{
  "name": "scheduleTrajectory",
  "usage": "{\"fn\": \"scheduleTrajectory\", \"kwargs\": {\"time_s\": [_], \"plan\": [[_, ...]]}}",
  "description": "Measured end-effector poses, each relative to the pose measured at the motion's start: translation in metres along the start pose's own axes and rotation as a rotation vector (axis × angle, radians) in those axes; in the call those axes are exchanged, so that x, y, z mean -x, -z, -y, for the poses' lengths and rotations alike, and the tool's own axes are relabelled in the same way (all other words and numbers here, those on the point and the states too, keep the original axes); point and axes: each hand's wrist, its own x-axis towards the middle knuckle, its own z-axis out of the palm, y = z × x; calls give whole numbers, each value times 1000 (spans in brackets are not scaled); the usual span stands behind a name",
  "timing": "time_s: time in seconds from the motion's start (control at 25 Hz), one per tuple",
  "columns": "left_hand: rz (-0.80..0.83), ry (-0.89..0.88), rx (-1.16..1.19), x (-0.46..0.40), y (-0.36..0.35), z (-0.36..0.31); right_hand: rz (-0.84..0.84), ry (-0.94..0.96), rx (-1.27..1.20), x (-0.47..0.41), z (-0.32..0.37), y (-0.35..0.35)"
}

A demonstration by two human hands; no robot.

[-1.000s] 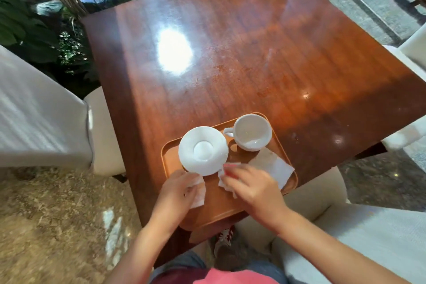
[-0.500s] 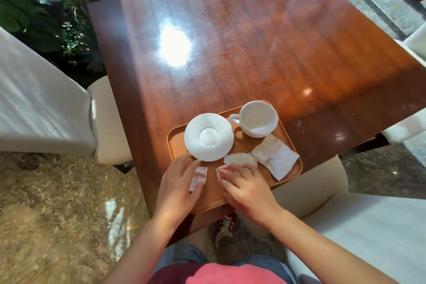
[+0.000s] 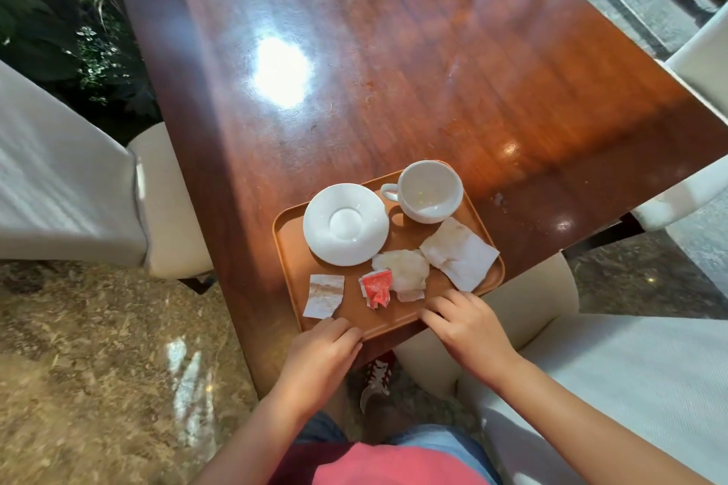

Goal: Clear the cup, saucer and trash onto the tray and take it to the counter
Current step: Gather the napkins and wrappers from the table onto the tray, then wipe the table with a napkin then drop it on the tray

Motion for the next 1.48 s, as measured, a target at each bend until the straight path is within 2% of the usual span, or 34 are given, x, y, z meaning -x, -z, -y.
{"fn": "scheduleTrajectory", "kwargs": {"time_s": [0.2,0.48,0.88,1.16,1.24,1.36,1.48], "plan": [[-64,194,40,-7,-1,19,12,-109,-13,-25,1,-8],[-164,236,-9,-36,3,55,-73,-125,-47,-83,-4,-20],[-223,330,-53,-88,19,88,-38,-280,-103,-142,-18,-35],[-220,361,-42,-101,19,88,40,-346,-302,-158,-27,-30],[-238,331,-20,-99,14,80,-11,-332,-331,-154,-31,-22],[-210,150,-14,-100,1,58,-154,-320,-255,-148,-48,-14],[-71,-27,-14,-109,-17,36,-112,-318,-113,-158,-74,-15]]}}
